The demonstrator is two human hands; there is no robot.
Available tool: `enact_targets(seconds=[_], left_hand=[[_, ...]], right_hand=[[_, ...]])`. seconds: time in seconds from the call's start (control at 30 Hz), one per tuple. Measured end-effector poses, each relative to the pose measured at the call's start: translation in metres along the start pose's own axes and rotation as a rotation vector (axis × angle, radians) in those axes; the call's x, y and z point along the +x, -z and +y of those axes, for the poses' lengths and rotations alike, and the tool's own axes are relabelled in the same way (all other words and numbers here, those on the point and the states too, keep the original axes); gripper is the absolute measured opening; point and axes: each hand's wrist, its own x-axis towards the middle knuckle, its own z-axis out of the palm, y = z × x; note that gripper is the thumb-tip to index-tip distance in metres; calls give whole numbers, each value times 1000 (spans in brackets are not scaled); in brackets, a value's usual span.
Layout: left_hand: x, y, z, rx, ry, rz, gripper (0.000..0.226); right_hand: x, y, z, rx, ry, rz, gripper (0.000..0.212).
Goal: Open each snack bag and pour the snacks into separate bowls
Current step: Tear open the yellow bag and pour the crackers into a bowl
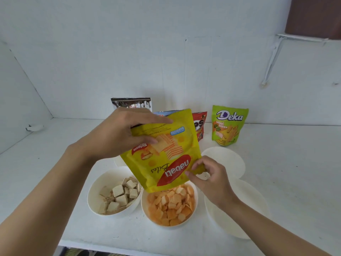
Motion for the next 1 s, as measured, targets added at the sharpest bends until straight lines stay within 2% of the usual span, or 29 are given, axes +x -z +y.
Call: enact_targets(seconds=[0.13,0.33,0.47,0.53,0.73,0.8,0.9,1.0], left_hand=[[-6,-15,-7,-16,10,-45,48],[3,2,2,-16,-59,26,49],[-1,-7,-2,-7,-3,-21,46],[-5,-15,-5,-44,20,-42,44],[-5,-6,0,-132,23,40,51],[-6,-4,0,-126,37,8,58],[-11,-14,-6,-73,50,-74,57],[-14,-16,-8,-98,67,-37,54]], right_hand=[[-6,0,11,-31,-69,-56,24],[10,7,-7,39,18,49,25],[3,5,1,-63,-47,-127,24],[-1,6,7,-87,-56,-161,23],[8,11,-3,-25,39,-2,24],[8,13,-1,-37,29,-50,24],[3,11,7,-106,-51,-238,23],[1,8,7,-104,-5,-193,22]])
